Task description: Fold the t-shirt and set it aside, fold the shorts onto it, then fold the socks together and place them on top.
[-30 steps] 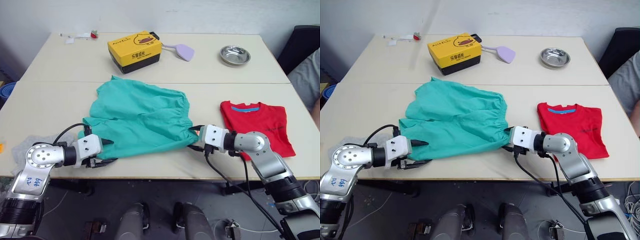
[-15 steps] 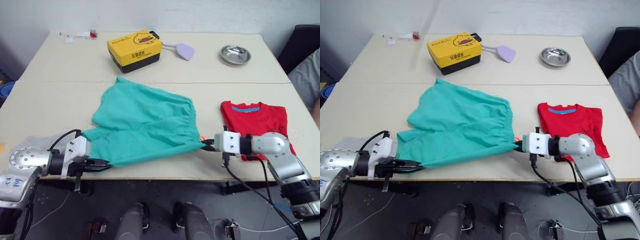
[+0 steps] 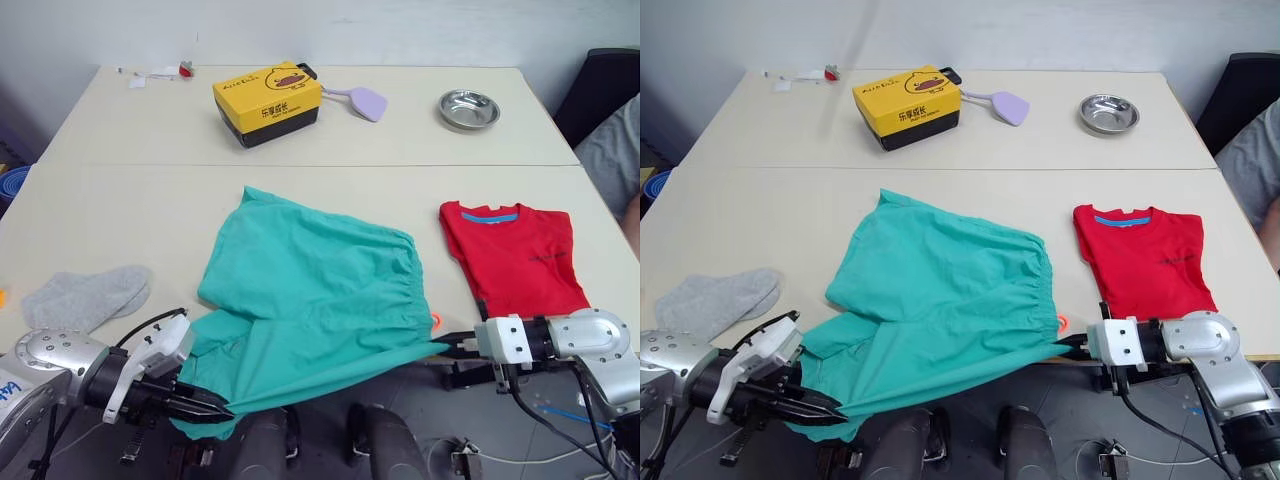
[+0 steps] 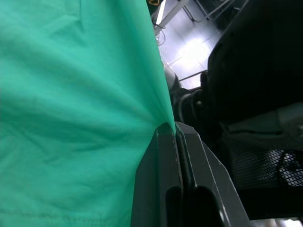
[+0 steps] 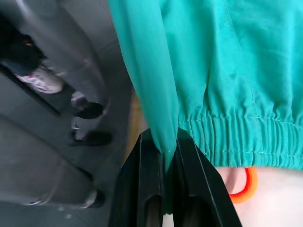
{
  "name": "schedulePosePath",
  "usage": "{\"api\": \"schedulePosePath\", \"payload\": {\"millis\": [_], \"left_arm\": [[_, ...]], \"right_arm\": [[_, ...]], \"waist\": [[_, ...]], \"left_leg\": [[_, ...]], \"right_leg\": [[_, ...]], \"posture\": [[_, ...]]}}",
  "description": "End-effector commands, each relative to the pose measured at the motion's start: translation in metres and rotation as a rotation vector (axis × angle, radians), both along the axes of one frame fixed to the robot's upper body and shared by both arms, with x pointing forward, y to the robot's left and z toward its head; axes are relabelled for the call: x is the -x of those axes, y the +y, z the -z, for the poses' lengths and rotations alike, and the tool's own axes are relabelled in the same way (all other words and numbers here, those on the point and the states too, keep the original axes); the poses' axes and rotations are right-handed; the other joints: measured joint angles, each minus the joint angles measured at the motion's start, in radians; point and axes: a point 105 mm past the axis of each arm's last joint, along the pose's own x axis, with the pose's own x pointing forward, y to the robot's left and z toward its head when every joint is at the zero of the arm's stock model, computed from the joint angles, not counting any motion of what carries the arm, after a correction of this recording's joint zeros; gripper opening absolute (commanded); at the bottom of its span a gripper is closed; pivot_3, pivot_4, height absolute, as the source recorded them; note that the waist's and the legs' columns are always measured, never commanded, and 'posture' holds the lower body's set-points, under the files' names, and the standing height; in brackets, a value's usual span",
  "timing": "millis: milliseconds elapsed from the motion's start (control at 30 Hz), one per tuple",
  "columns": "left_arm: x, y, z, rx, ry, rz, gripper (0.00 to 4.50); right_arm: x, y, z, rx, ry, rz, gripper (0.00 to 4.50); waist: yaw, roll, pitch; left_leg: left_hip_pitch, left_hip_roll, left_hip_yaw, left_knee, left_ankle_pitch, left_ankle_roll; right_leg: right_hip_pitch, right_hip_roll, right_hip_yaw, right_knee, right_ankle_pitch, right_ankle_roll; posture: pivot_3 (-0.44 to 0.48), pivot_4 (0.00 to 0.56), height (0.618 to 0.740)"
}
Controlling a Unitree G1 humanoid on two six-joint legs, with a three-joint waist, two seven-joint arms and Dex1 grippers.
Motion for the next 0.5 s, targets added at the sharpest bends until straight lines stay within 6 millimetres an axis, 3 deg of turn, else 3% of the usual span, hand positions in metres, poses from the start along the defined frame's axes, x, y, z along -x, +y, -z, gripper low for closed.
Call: {"api": "schedulePosePath", "payload": {"millis": [33, 133, 300, 400, 500], "left_arm": [[-0.025, 0.012, -0.034, 0.041, -0.124, -0.026, 0.02], [-0.059, 0.020, -0.063, 0.084, -0.262, -0.054, 0.02], [-0.115, 0.012, -0.104, 0.188, -0.436, -0.060, 0.02], [-0.156, 0.007, -0.114, 0.218, -0.542, -0.110, 0.02], [-0.201, 0.001, -0.112, 0.194, -0.652, -0.186, 0.02]], "right_arm": [[-0.013, -0.009, -0.039, -0.123, -0.007, 0.111, 0.00], [-0.021, -0.010, -0.064, -0.207, 0.100, 0.190, 0.00], [-0.037, -0.009, -0.088, -0.326, 0.270, 0.321, 0.00], [-0.053, -0.010, -0.088, -0.321, 0.335, 0.423, 0.00], [-0.080, -0.005, -0.091, -0.395, 0.354, 0.552, 0.00]], "waist": [[0.001, 0.001, 0.001], [0.005, 0.003, 0.001], [0.008, 0.002, 0.001], [0.009, 0.002, 0.001], [0.004, 0.000, 0.001]], "left_leg": [[0.000, 0.000, 0.000, 0.000, 0.000, 0.000], [-0.001, 0.000, -0.002, 0.000, 0.000, 0.000], [-0.001, 0.000, -0.002, 0.000, 0.000, 0.000], [-0.003, -0.001, 0.000, 0.001, 0.004, 0.006], [-0.003, -0.002, 0.002, 0.003, 0.005, 0.008]], "right_leg": [[0.000, 0.000, 0.000, 0.000, 0.000, 0.000], [-0.001, 0.000, -0.001, 0.000, 0.000, -0.002], [0.000, 0.000, -0.002, 0.000, 0.001, -0.002], [0.000, 0.001, -0.002, 0.001, 0.001, -0.001], [-0.001, 0.001, -0.002, 0.002, 0.002, 0.001]], "posture": [[0.000, 0.150, 0.740], [0.000, 0.150, 0.740], [0.000, 0.150, 0.740], [0.000, 0.150, 0.740], [0.000, 0.150, 0.740]]}}
